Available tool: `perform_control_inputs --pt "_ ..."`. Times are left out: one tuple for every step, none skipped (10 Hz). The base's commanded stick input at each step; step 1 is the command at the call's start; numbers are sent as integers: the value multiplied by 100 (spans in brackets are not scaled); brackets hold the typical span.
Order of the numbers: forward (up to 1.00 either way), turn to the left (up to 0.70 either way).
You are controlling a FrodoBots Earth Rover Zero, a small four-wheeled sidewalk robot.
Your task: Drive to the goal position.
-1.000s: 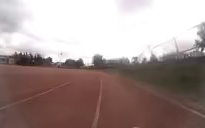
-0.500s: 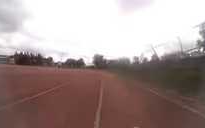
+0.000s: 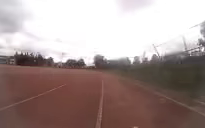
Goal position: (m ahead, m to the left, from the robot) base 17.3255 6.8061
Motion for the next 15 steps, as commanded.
perform_control_inputs --pt "70 0" --pt "70 0" --pt "70 0" --pt "70 0" --pt "70 0" --pt "70 0" --pt "70 0" --pt "70 0" --pt "70 0" --pt "70 0" --pt "70 0" --pt "70 0" --pt "70 0" --pt "70 0" --pt "70 0"
